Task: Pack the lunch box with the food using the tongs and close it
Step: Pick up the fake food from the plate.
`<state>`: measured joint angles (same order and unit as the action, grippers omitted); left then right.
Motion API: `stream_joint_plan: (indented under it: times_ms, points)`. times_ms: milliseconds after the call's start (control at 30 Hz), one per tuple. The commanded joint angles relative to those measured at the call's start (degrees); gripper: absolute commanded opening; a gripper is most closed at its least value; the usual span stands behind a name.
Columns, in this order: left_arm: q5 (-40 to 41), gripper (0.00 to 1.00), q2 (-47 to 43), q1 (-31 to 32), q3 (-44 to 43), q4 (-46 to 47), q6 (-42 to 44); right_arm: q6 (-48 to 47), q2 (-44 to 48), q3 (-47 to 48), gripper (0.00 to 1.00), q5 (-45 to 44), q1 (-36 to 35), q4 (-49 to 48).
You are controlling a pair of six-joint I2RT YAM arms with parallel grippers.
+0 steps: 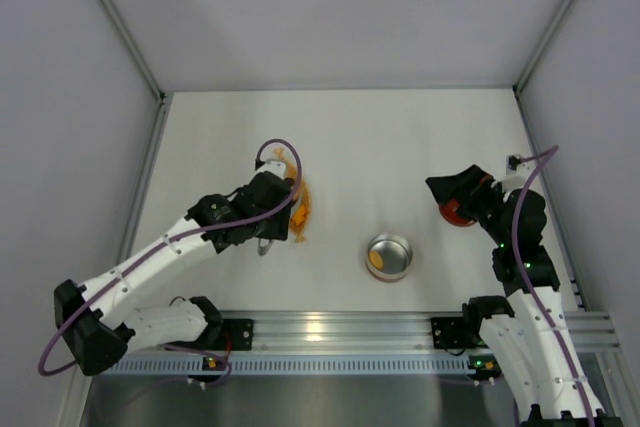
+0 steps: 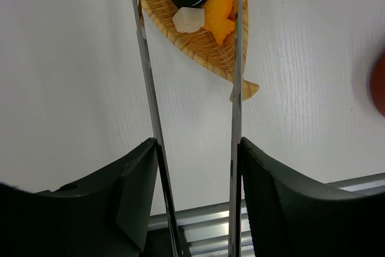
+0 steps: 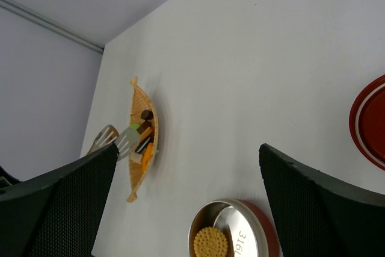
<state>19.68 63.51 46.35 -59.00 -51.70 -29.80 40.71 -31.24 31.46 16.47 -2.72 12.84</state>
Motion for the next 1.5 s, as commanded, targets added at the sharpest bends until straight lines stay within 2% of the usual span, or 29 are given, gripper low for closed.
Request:
stream_joint_plan:
  times_ms: [0,767,1467]
  points:
    - [-1.93,0.59,0.48,-0.73,0.47,4.33,1.68,0.16,-0.04,-0.09,0.99,0.58,0.52,-4.4]
    - [-5.36,0.59,4.87,-4.16,2.31,8.64,3.52,-0.37,-0.75,-0.35,0.99,0.49,0.61,-4.58]
    - [-5.01,0.47,4.96,-4.78,0.83,7.41,3.79,-0.63,-1.89,-0.35,0.99,0.58,0.52,-5.11]
